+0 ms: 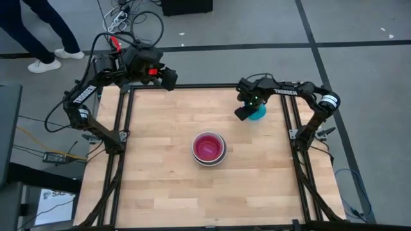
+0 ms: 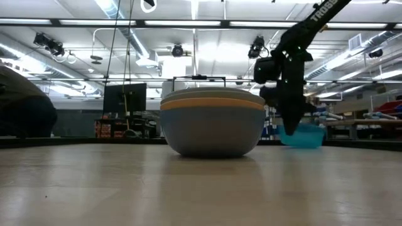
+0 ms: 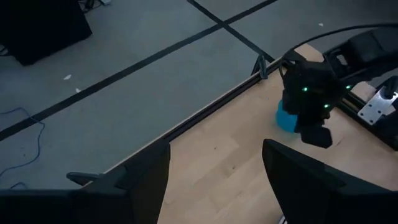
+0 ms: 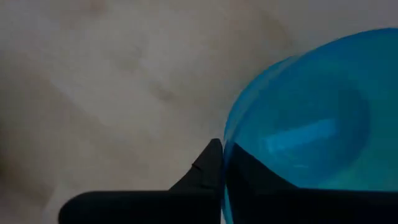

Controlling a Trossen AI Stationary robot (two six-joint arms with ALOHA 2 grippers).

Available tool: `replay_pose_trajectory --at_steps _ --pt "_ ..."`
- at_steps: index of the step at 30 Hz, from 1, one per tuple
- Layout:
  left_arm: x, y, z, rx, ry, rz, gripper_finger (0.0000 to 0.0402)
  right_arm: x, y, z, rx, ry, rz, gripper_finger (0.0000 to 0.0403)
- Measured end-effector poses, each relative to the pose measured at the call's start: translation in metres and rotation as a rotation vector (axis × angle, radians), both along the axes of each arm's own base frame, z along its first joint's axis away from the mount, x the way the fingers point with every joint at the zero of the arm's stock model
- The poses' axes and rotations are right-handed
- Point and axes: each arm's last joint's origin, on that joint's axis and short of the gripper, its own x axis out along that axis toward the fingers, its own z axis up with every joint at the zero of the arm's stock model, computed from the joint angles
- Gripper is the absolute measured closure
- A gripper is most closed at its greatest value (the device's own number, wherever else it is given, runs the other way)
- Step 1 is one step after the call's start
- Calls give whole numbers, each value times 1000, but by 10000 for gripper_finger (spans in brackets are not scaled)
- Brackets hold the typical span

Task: Nest bowls inside each other
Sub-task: Stack the transparent blue bowl on top of the purple bowl

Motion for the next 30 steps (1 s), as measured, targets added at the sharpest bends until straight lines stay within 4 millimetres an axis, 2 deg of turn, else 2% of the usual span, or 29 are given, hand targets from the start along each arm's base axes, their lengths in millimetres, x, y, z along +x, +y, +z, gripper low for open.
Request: replay_pose_trajectory --at_steps 3,8,13,17,19,23,30 --pt "0 0 0 0 1 0 138 8 6 24 12 -23 56 402" --pt "-1 0 -1 13 27 -17 138 25 27 86 -69 -63 134 402" --pt "-1 0 -1 12 32 -18 138 46 64 152 -154 -244 220 403" --pt "-1 0 -1 13 31 -18 138 66 97 184 -168 -409 313 403" --pt "-1 0 -1 17 32 -14 138 81 114 189 -156 -485 362 403" --pt "-1 0 -1 21 36 -13 138 104 137 180 -119 -547 426 403" --pt "-1 0 -1 33 46 -25 138 133 150 145 51 -504 491 403"
